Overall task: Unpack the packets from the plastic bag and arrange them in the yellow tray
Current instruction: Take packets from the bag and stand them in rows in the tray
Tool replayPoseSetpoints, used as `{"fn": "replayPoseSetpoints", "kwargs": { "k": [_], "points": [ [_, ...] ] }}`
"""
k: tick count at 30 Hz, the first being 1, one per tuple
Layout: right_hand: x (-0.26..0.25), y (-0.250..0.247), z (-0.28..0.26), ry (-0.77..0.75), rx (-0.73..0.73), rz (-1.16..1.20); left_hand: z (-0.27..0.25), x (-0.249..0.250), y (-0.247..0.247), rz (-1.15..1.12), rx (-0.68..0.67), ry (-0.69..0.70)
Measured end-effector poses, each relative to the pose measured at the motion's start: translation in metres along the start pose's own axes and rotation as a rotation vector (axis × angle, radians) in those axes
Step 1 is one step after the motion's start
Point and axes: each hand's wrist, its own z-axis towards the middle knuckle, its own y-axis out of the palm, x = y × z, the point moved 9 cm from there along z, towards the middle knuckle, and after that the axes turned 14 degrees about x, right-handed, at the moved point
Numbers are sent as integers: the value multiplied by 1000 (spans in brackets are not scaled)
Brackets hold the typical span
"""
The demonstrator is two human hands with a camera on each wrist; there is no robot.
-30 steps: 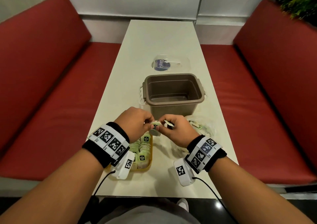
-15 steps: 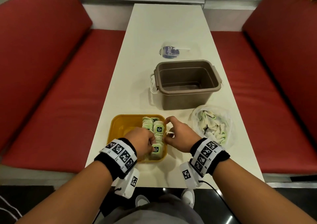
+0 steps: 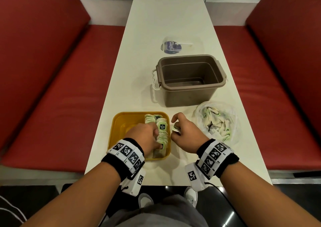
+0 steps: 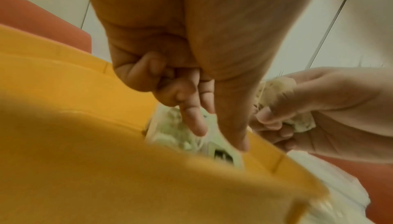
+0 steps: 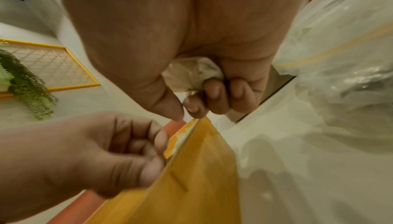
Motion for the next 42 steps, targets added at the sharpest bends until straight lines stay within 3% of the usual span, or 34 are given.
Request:
{"fn": "replayPoseSetpoints", "kwargs": {
  "k": [4,9,13,17,25,30,34,42],
  "points": [
    [-21,5,-3,-79,-38,154,-3,30,-38,-242,125,205],
    [-34,5,-1,-104,-38,224,-9,48,-66,-279,218,396],
    [-36,2,-1,-139,-8,166,-9,41,-82,-268,270,375],
    [-37,2,-3,-172,11,174,-10,31,-82,-271,231,294],
    [-26,9,0,13,-21,330,-15,26,-77,-148,174,319],
    [-42,-4,-6,-191,65,166,-10,25,-75,-35,216,325],
    [-54,-7,-6,-325,128,103,-11,28,-81,-87,301,328],
    [-44,4,-4,-293,75,65,-14,19,-72,-112,211,267]
  ]
}}
